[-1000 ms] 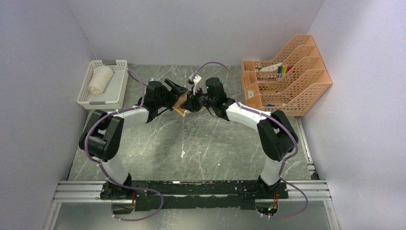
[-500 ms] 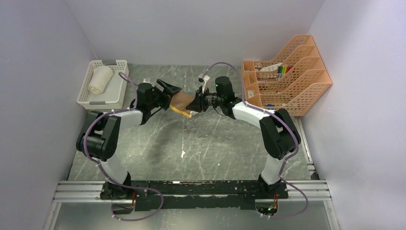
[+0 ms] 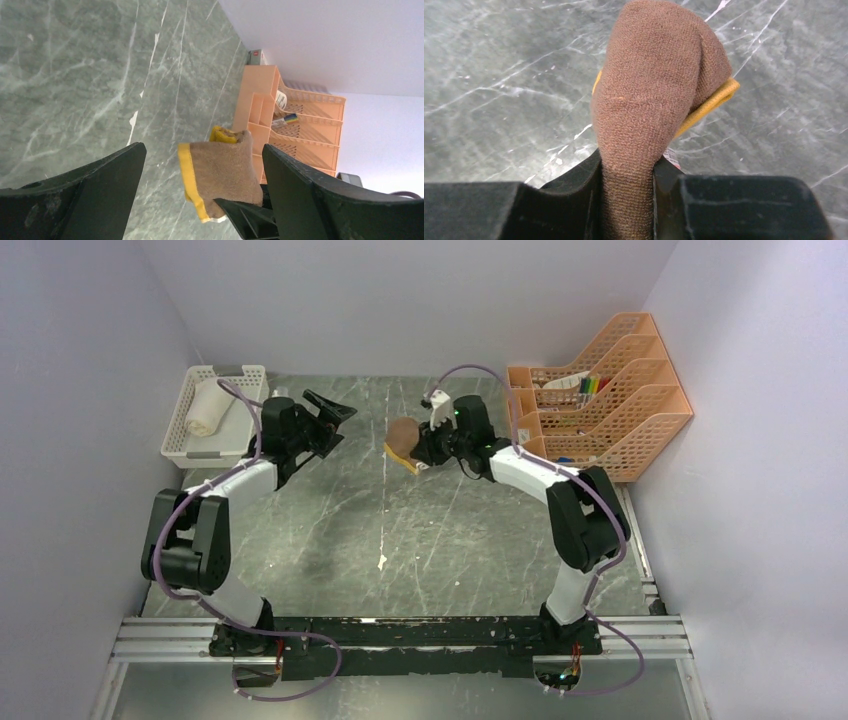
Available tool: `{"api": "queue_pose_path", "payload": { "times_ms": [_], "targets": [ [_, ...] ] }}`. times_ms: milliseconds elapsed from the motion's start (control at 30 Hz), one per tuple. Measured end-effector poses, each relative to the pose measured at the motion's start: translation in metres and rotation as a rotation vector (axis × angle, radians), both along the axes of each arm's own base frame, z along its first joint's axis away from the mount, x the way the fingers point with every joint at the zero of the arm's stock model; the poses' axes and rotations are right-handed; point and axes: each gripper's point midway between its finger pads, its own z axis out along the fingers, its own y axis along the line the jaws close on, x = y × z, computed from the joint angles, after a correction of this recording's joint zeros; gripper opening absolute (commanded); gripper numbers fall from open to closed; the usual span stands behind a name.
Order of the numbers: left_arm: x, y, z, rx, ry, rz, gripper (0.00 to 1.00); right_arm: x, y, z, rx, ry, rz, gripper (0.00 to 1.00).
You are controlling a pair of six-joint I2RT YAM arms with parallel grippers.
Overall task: Roll the towels
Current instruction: Place the towel in the bin.
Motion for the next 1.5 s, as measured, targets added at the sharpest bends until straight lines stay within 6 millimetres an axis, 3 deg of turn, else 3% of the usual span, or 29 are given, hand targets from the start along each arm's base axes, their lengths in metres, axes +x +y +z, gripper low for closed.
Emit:
{"api": "queue_pose_path", "payload": {
  "times_ms": [133, 300, 400, 600, 1100, 1500],
  "targets": [
    [-0.007, -0.019, -0.001, -0.004, 0.047, -0.045, 1.00, 0.000, 0.013, 0.000, -0.101, -0.083, -0.012, 0.00],
    [-0.009, -0.058, -0.001, 0.007, 0.107, -0.130, 1.00, -0.003, 0.025, 0.001, -0.195, -0.173, -0.019, 0.00],
    [-0.014, -0.070, -0.011, -0.002, 0.148, -0.161, 1.00, -0.003, 0.026, 0.001, -0.255, -0.217, -0.033, 0.00],
    [-0.022, -0.073, -0.035, -0.005, 0.249, -0.162, 0.99, 0.000, 0.027, 0.005, -0.319, -0.271, -0.050, 0.00],
    [-0.021, -0.087, -0.045, -0.108, 0.313, -0.170, 0.99, -0.005, 0.030, 0.003, -0.377, -0.307, -0.041, 0.00],
    [-0.014, -0.089, -0.035, -0.170, 0.300, -0.140, 1.00, -0.010, 0.038, 0.003, -0.368, -0.311, -0.007, 0.00]
  ]
}}
